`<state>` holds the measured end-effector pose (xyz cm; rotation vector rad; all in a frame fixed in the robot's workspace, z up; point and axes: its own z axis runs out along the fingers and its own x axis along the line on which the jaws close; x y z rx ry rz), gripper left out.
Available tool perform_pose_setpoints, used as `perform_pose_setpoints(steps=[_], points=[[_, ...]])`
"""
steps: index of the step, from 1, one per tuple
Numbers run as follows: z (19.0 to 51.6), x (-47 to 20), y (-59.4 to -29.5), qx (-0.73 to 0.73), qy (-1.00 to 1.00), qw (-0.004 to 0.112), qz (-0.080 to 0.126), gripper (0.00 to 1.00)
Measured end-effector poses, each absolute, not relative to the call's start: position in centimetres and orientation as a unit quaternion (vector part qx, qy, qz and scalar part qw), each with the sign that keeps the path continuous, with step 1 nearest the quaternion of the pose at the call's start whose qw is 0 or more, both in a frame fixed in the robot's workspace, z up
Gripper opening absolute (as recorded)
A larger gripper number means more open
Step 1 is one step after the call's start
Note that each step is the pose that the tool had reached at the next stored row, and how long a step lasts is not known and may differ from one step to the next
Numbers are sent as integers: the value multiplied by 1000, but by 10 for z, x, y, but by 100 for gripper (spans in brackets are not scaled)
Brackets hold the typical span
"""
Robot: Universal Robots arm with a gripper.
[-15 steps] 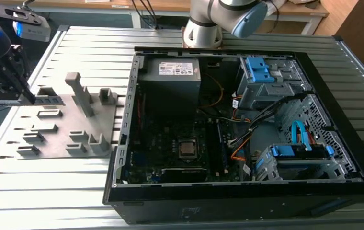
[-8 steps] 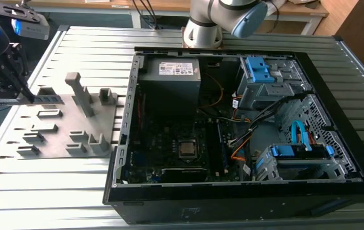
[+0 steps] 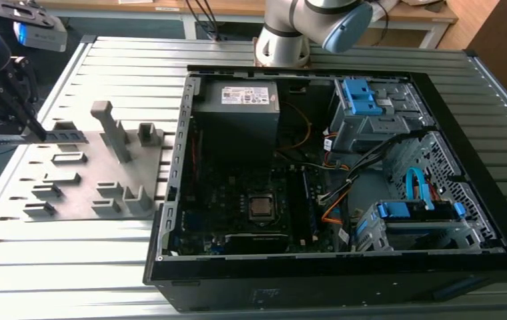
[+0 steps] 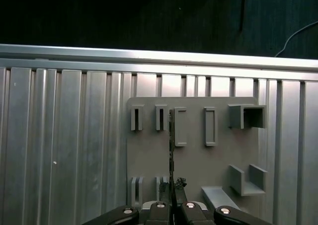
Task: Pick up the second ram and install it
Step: 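Pick up the second ram and move it above second insertion slot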
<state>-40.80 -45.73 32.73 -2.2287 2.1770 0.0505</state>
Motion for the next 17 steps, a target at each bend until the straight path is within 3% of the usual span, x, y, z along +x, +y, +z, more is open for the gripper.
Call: perform_pose_setpoints(steps=[17], points=[[336,-408,-457,-715,699,13,16,14]])
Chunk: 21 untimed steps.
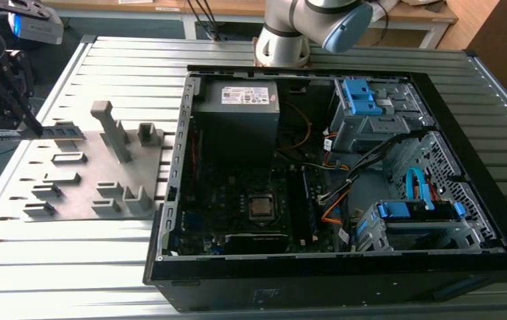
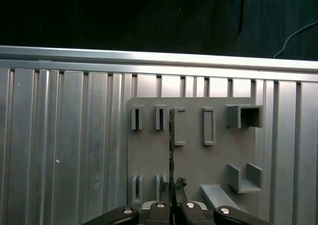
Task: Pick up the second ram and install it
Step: 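Pick up the second ram and move it above second insertion slot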
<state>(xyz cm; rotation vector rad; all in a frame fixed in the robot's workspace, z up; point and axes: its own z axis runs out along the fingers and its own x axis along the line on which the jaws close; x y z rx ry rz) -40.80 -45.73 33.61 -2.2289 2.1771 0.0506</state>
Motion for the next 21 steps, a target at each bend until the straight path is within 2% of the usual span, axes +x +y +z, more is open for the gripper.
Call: perform_pose_setpoints(steps=[21], points=[[366,-408,-457,-715,699,13,16,14]])
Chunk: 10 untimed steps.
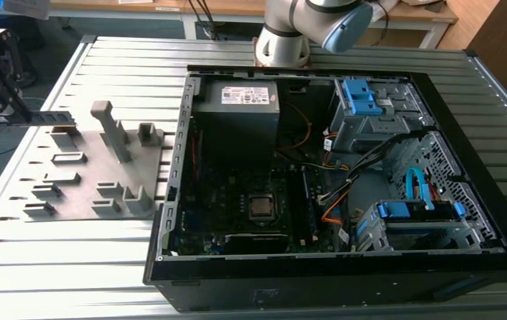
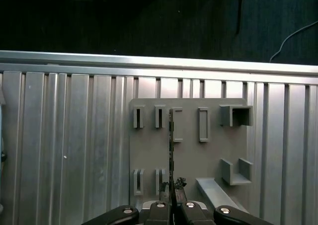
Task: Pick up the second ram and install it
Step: 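Pick up the second ram and move it above second insertion slot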
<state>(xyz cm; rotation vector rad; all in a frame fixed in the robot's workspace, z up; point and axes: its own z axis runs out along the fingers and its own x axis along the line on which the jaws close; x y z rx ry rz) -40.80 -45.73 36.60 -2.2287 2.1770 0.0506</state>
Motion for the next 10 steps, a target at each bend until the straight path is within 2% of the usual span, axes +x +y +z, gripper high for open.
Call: perform_pose_setpoints(steps=[10], points=[[380,-408,-457,-715,699,13,16,14]])
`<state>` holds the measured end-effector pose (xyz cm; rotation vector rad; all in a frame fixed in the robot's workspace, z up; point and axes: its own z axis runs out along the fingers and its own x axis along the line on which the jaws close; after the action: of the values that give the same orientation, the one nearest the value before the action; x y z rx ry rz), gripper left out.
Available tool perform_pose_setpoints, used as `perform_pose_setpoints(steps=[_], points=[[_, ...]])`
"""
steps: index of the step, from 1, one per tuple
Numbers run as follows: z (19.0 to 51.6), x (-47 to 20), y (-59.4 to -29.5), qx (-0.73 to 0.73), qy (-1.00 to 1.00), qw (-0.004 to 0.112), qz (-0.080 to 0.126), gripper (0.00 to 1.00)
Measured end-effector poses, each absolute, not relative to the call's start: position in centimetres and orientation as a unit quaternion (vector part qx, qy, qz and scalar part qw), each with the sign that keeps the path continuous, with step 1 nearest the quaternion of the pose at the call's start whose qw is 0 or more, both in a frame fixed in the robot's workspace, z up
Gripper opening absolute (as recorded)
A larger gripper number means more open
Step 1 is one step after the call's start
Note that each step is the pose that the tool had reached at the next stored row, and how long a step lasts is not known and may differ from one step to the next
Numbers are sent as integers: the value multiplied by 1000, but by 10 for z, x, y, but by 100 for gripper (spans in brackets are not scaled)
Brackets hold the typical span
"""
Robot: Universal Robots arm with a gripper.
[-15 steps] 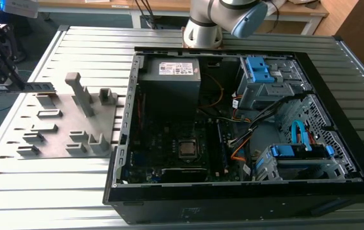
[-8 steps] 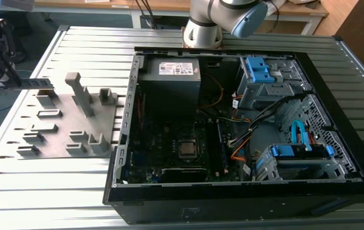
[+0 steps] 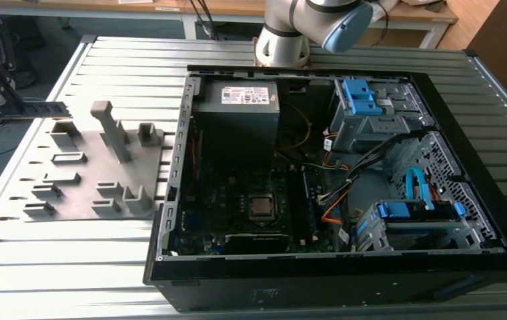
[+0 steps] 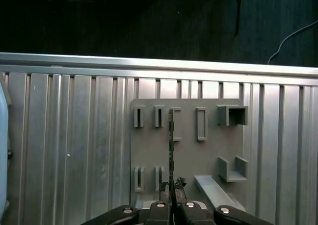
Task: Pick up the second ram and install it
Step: 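Pick up the second ram and move it above second insertion slot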
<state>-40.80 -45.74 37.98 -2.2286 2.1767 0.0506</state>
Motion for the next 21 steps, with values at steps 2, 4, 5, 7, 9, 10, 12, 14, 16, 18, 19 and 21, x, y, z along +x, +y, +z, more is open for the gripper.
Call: perform_pose_setpoints(steps=[2,4,5,7,9,10,12,14,16,18,19,21], points=[[380,-408,-457,-715,699,13,16,14],[380,-408,-457,-715,699,13,16,14],[380,-406,-457,-715,699,13,16,14],[380,-400,-457,-715,699,13,16,14],[380,-391,-457,-715,699,12,17,14],[380,-386,-457,-715,699,12,17,14],[380,-377,-457,-715,699,12,18,14],[380,-368,-457,-715,699,11,18,14],[380,-359,-457,-715,699,10,19,14],[380,-350,-457,-715,699,10,19,14],[380,-345,-457,-715,699,9,20,14],[380,-336,-457,-715,699,9,20,14]])
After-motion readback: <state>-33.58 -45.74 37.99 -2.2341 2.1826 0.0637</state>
